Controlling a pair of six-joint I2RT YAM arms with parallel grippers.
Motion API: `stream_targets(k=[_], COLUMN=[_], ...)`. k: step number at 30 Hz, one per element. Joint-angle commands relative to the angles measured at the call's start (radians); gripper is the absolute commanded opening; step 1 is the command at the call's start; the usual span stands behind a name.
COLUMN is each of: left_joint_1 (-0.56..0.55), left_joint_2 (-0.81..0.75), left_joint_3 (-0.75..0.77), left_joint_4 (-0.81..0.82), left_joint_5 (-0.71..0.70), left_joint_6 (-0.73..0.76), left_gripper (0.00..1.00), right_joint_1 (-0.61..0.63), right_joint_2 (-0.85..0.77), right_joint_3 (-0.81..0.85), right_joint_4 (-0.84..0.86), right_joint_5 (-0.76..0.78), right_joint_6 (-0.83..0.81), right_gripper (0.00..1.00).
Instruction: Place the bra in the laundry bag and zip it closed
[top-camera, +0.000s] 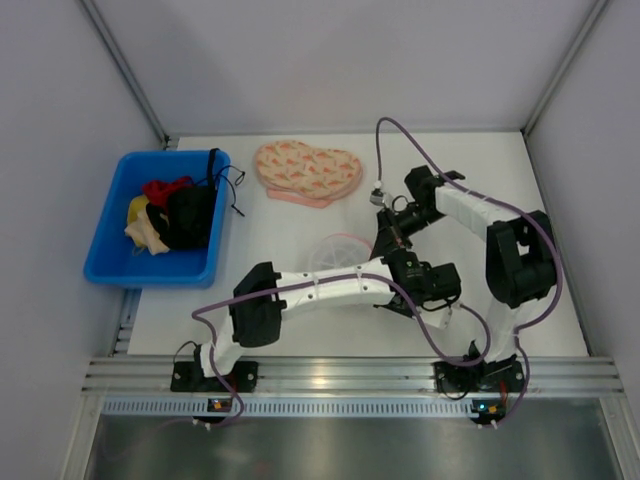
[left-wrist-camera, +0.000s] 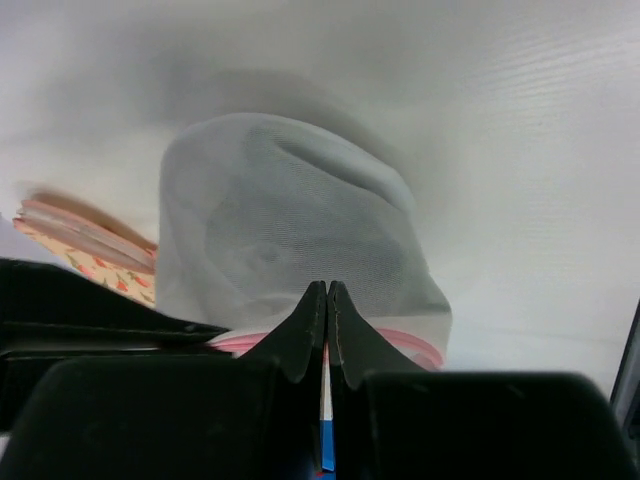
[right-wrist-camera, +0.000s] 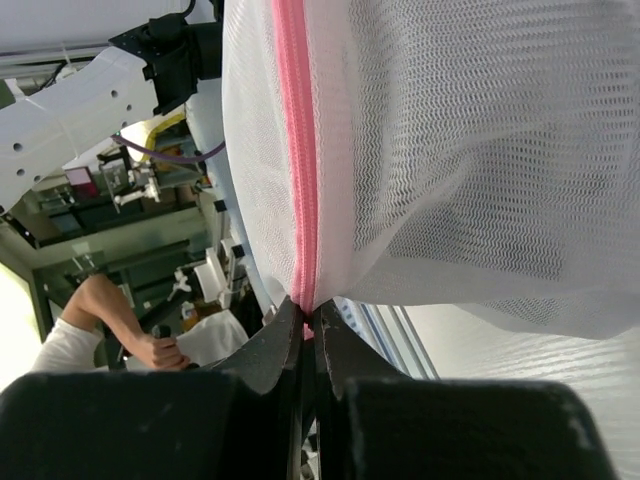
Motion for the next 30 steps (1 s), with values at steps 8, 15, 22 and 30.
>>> stream_targets(k=[8, 15, 22, 30], left_joint_1=[-0.069, -0.075, -0.038, -0.005], left_joint_2=[-0.143, -0.132, -0.071, -0.022], left_joint_3=[-0.171, -0.159, -0.061, 0.036], left_joint_4=[0.009, 0.015, 0.015, 0.015], left_joint_5=[0.146, 0.097, 0.03, 0.007], left_joint_6=[-0.059, -0.058, -0.066, -0.032], left_gripper=[0.0, 0.0, 0.0, 0.0], right_joint_1=[-0.008, -0.006, -0.028, -0.049], right_joint_2=[0.14, 0.168, 0.043, -0.07], right_joint_3=[0.265, 0.288, 0.229, 0.053], right_joint_4=[-0.126, -0.083, -0.095, -0.103], right_joint_5=[0.017, 0.025, 0.083, 0.056], right_joint_6=[-0.157, -0.127, -0.09, -0.107], right_gripper=[0.0, 0.08, 0.64, 0.57])
